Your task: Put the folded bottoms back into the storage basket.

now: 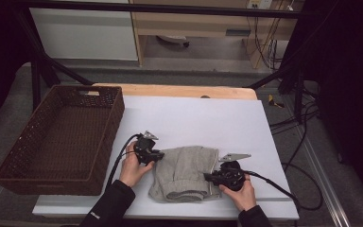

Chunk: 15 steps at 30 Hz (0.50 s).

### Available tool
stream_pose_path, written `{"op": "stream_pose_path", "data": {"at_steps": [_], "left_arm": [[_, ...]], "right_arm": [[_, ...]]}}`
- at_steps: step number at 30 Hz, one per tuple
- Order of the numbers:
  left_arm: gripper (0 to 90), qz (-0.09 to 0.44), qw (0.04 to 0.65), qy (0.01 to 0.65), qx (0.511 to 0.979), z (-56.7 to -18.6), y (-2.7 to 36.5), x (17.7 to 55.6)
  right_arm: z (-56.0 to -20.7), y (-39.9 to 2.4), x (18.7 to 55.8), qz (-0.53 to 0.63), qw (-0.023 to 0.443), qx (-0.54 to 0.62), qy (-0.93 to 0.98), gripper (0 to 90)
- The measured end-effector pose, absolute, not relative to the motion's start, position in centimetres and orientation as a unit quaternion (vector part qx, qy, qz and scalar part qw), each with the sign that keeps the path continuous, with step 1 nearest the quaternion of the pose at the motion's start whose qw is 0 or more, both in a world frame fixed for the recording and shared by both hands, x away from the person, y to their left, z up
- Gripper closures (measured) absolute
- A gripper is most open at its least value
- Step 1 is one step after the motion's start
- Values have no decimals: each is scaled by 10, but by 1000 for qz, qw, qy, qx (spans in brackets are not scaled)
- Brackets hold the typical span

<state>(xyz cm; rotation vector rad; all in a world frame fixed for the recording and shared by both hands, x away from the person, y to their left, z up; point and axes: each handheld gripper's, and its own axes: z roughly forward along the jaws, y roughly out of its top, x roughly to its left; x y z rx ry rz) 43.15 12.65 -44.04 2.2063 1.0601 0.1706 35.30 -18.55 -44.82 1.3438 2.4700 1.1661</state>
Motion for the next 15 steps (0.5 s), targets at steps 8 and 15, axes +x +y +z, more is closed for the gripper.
{"op": "stream_pose_path", "data": {"at_steps": [8, 15], "left_arm": [[820, 43, 353, 415, 837, -439, 133, 433], [827, 44, 373, 415, 829, -429, 136, 430]], "right_arm": [[-447, -187, 353, 386, 46, 438, 810, 739], [-444, -188, 353, 392, 47, 434, 810, 745]]}}
